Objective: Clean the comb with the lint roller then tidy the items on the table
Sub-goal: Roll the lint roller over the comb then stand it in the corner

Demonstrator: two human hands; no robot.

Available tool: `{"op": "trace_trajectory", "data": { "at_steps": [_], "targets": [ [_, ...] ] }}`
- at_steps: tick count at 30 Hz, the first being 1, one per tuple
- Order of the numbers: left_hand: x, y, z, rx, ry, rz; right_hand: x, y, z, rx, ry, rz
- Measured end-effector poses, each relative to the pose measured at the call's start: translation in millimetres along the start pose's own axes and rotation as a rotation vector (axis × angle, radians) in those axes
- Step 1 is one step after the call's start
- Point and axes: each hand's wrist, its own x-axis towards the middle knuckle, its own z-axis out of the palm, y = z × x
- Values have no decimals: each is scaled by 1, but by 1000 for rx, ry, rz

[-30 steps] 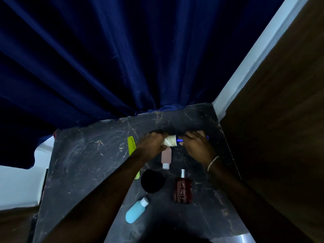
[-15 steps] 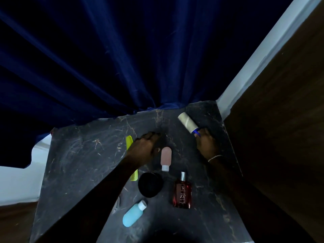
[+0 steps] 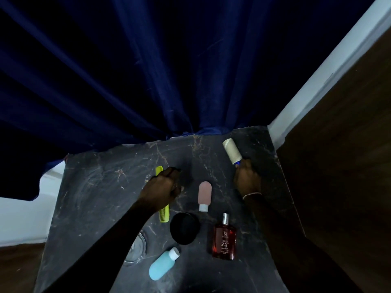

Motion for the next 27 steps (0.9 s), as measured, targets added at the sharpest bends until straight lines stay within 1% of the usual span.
{"op": "trace_trajectory", "data": {
  "at_steps": [6,10,12,15,20,23,25,27],
  "targets": [
    [-10,-3,4,-13,1,-21,-26,-30,15,-129,-70,-231],
    [-17,-4,5,-15,-2,-30,-34,-35,14,-129,-74,-397],
    [-19,-6,5,-19,-10,-38,-33,-33,13,-124,-67,-427],
    [-21,-9,4,-23,-8,-49,-18,-25,8,-98,-87,-345],
    [-24,-9,3,-17,9,-49,20,1,-13,61,-74,-4],
    [-26,-10,2,-6,8,-44,34,17,-25,134,2,160],
    [-27,-12,2,-4,11,-42,43,30,-29,120,51,222],
    [-28,-14,2,-5,17,-52,49,44,-29,51,39,227]
  ]
}}
